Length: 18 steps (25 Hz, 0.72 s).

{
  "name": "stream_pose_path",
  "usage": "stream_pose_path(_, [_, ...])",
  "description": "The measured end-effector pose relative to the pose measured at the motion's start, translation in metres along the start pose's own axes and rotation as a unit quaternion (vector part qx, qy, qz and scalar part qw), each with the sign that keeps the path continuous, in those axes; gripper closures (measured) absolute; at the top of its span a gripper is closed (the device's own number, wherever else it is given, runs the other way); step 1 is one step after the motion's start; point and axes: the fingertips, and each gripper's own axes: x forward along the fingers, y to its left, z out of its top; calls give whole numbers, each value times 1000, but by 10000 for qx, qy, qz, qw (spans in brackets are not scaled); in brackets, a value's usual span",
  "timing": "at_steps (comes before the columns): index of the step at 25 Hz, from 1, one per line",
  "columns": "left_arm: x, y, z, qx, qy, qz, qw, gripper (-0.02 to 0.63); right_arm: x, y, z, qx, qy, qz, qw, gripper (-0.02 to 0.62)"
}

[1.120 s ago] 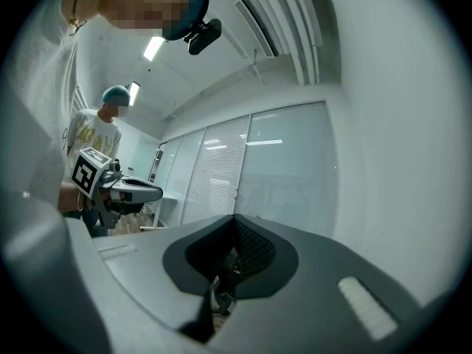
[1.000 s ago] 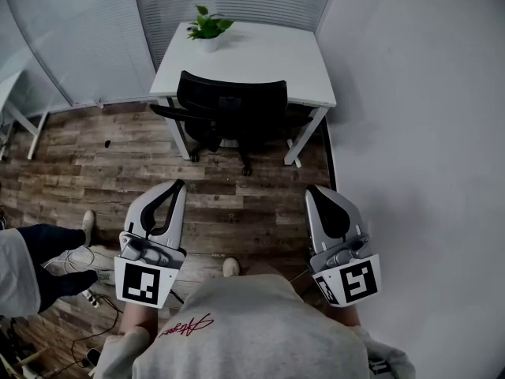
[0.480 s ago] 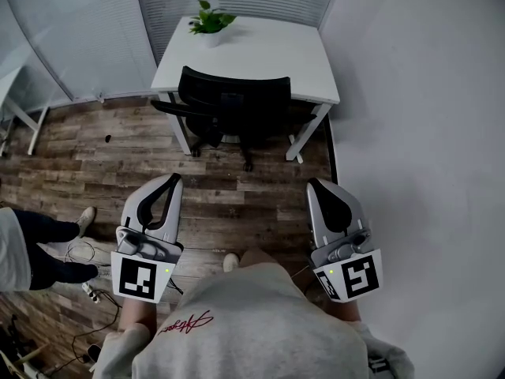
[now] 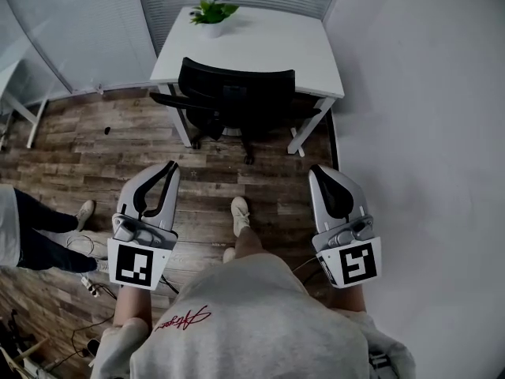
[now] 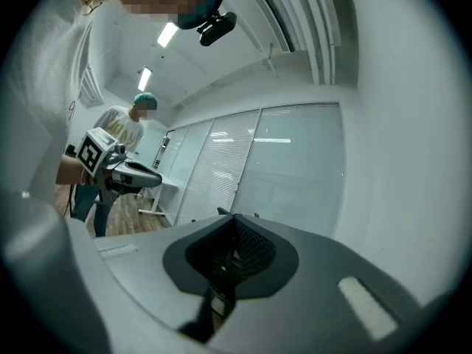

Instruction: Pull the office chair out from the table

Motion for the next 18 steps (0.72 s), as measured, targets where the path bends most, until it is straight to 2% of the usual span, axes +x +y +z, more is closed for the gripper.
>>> stream_pose_path(3, [8, 7, -9, 89, 73, 32, 9999, 592, 16, -6, -12, -160, 125, 33, 9998, 592])
stream_pose_path(9, [34, 28, -16, 194, 126, 108, 9997, 578, 55, -18, -26, 200, 156, 277, 9993, 592])
stream_pose_path(13, [54, 37, -31, 905, 439, -239, 9946, 558, 78, -25, -40, 122, 312, 437, 9985, 591])
stream_pose_path(18, [78, 44, -43, 1193, 650, -437, 9898, 517, 101, -33, -58, 111, 511, 663, 9964, 563])
